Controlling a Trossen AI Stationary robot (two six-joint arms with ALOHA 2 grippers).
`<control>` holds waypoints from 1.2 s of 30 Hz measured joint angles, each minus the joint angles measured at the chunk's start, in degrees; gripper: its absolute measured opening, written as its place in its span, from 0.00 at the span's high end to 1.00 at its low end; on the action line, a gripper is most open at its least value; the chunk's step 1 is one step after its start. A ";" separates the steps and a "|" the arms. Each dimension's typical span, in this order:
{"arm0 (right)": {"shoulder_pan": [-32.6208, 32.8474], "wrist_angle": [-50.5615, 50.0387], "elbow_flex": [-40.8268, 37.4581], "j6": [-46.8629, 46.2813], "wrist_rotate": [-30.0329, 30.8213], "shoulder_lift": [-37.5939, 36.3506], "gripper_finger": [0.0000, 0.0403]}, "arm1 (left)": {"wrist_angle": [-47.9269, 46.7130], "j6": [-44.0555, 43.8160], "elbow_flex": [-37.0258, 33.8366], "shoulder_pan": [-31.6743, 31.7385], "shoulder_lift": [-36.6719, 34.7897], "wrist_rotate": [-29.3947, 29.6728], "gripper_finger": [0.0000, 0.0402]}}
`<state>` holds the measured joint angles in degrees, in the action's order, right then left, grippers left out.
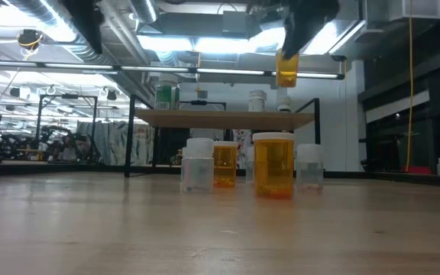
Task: Pick and place medicine bottles onto shelf by color
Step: Put the orange pill bottle on the shelf, then put the transparent pill bottle on the shelf
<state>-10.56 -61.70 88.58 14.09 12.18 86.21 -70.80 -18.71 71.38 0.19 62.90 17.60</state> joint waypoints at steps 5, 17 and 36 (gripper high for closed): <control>-10.38 2.00 -0.02 2.76 -10.91 0.00 0.48 | 12.66 -3.55 -12.23 0.00 -9.61 1.23 0.28; -19.57 4.34 -1.88 3.97 -15.17 1.45 0.48 | 45.10 -3.85 -35.81 0.00 -25.01 1.24 0.28; -21.31 6.55 -0.77 4.23 -14.80 5.20 0.31 | 51.77 -0.65 -39.90 0.00 -26.94 1.23 0.28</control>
<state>-31.88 -55.15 87.80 18.32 -2.62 91.42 -19.03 -19.36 31.48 0.19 35.97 18.83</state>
